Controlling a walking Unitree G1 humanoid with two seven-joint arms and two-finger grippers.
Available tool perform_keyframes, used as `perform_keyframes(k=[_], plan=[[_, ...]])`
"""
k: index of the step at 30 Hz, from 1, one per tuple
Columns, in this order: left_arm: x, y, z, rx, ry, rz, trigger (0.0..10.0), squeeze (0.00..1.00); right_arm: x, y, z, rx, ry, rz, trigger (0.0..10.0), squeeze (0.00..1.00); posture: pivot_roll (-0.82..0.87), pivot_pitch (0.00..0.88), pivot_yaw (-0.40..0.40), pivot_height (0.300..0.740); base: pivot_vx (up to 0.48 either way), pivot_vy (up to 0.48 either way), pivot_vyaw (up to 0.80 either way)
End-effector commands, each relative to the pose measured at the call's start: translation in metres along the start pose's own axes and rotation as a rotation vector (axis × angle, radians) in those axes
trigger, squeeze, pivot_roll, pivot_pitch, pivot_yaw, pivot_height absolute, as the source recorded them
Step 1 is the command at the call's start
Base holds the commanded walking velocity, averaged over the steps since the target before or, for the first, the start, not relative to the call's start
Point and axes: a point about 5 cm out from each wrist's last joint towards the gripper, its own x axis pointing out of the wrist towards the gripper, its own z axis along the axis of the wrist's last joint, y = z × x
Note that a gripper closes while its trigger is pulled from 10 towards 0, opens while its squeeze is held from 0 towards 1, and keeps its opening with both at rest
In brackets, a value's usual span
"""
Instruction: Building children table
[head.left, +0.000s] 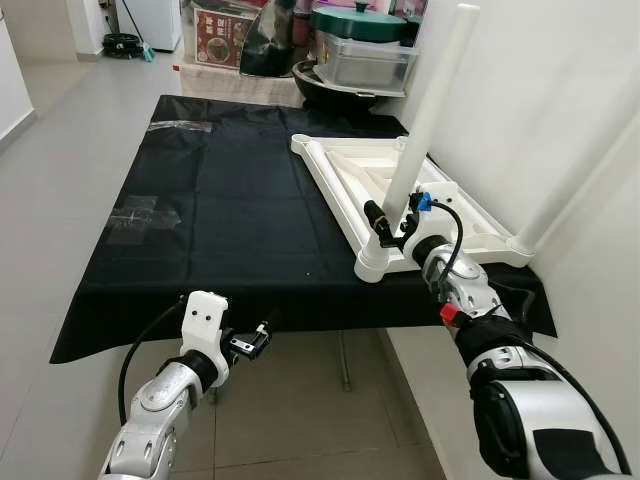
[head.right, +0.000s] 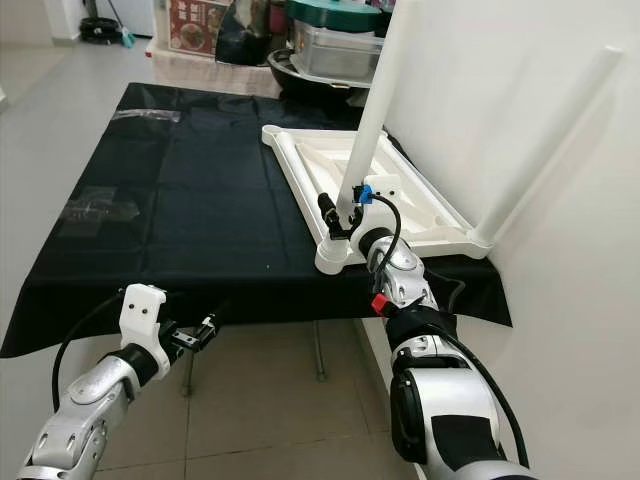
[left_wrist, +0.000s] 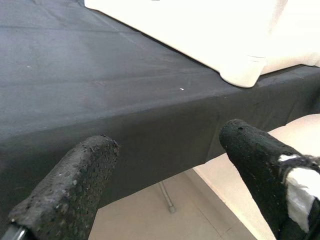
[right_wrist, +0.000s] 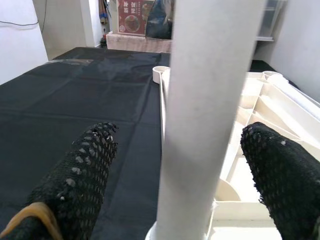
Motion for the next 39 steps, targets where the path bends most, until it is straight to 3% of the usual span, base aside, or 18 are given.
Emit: perform_keyframes(k=[1, 21, 32, 39], plan=[[0.001, -0.003, -0.003, -0.014, 0.004, -0.004, 10.0, 0.0, 0.001, -0.003, 0.005, -0.026, -0.015, -0.007, 10.0, 0.0, 0.05, 0.0, -0.162, 0.74, 0.251, 0.0, 0.0], [0.002, -0.005, -0.002, -0.015, -0.002, -0.018, 10.0, 0.0, 0.003, 0.009, 0.006, -0.053, -0.019, 0.088, 10.0, 0.0, 0.05, 0.0, -0.159, 0.74, 0.215, 0.0, 0.0], [0.001, -0.006, -0.001, -0.012, -0.006, -0.04, 10.0, 0.0, -0.004, 0.015, 0.021, -0.165, -0.056, 0.45, 10.0, 0.0, 0.05, 0.0, -0.154, 0.74, 0.0, 0.0, 0.0], [0.002, -0.008, 0.0, -0.021, -0.01, -0.052, 10.0, 0.0, -0.007, 0.013, 0.024, -0.146, -0.065, 0.534, 10.0, 0.0, 0.05, 0.0, -0.156, 0.74, 0.0, 0.0, 0.0]])
